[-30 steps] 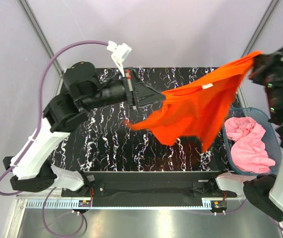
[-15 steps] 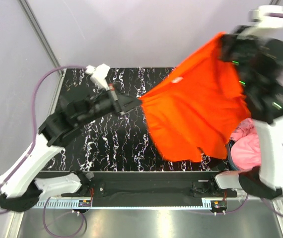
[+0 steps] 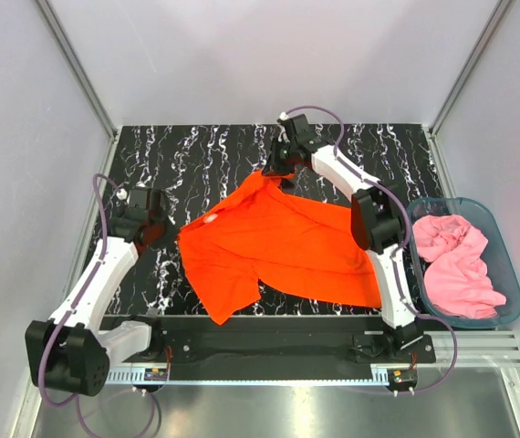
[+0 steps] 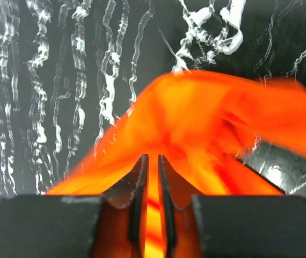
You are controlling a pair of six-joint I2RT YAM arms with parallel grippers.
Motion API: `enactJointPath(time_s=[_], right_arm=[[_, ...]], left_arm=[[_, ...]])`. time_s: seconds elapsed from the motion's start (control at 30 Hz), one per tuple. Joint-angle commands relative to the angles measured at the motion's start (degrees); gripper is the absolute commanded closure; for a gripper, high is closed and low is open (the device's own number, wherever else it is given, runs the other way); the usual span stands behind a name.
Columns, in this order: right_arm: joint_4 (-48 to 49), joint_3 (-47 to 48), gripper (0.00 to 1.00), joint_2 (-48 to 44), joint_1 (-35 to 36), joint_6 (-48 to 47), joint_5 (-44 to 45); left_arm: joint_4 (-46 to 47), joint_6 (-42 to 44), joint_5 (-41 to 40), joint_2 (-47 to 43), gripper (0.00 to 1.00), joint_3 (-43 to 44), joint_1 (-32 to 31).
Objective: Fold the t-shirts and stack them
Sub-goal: Flatten the tshirt out
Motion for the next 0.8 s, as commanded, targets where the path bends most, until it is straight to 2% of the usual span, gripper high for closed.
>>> enactJointPath(time_s=[0.0,0.03,0.07,0.13,0.17,0.2,0.23,0.27,0.33,0.37,0.43,0.47,0.5,0.53,0.57,0.67,0.7,0.77], right_arm=[[-13.89,17.25,0.80,2.30,-0.58,3.78,-3.21],[-18.02,19.65,0.78,3.28,-0.40,2.82,-4.26],[-26.68,23.42,0.71,4.16,-0.14,0.63,-3.49],[-32.45,23.37,0.57,3.65,-0.31,-1.40,-0.50],[-36.48,21.54,0.47,2.69,-0.57,-4.28,0.46],[-38.17,19.87,0.43,-0.28,-1.01,-5.36,2.04],[-39.93,17.24,0.42,-2.31,-1.36,-6.24,5.45],[-39.86,10.43,0.41,-4.77,-1.80,-6.94,6.53],[-39.34,2.75,0.40,-12.68,-3.30,-7.39,8.90],[-38.90,-5.29,0.39,-18.10,-3.74,-7.22,10.04],[-37.50,-12.98,0.37,-22.96,-4.70,-6.86,13.20],[-36.88,-20.07,0.37,-27.42,-5.06,-5.99,14.00],[-36.09,-23.62,0.36,-29.47,-5.23,-5.20,14.79],[-34.08,-26.96,0.33,-31.41,-5.84,-4.58,15.58],[-32.93,-32.91,0.33,-34.38,-6.11,-3.27,15.76],[-30.29,-40.32,0.32,-36.69,-7.52,-0.28,16.29],[-29.50,-41.40,0.33,-36.52,-7.69,0.43,16.29],[-28.09,-42.55,0.33,-34.95,-7.96,1.92,16.29]], left_arm=[[-4.80,6.81,-6.24,-0.04,0.98,3.21,3.09],[-4.88,7.08,-7.64,0.23,0.98,3.30,3.27],[-4.97,7.17,-8.09,0.40,0.98,3.21,3.45],[-4.88,7.17,-7.92,1.02,0.89,2.95,3.45],[-4.88,8.04,-7.13,1.19,0.65,3.04,3.45],[-4.97,8.65,-6.34,1.46,0.59,3.21,3.45],[-5.06,9.44,-5.12,1.63,0.55,3.56,3.45],[-5.15,11.19,-4.41,1.46,0.50,3.82,3.45],[-5.06,13.05,-3.09,0.41,0.45,5.14,3.36],[-5.06,14.71,-2.39,0.06,0.42,5.67,3.27],[-4.89,15.86,1.03,0.66,0.41,7.60,2.49],[-3.23,16.65,2.96,1.10,0.40,7.95,2.13],[-1.39,17.01,6.90,1.63,0.39,7.52,1.70],[0.72,17.01,14.33,3.20,0.41,7.00,0.73],[5.96,16.49,17.45,4.26,0.42,6.38,-0.32],[13.29,14.73,21.52,10.67,0.47,5.23,-6.73],[14.00,14.46,21.88,16.00,0.50,7.15,-9.27],[15.32,13.33,24.42,21.56,0.51,9.53,-10.52]])
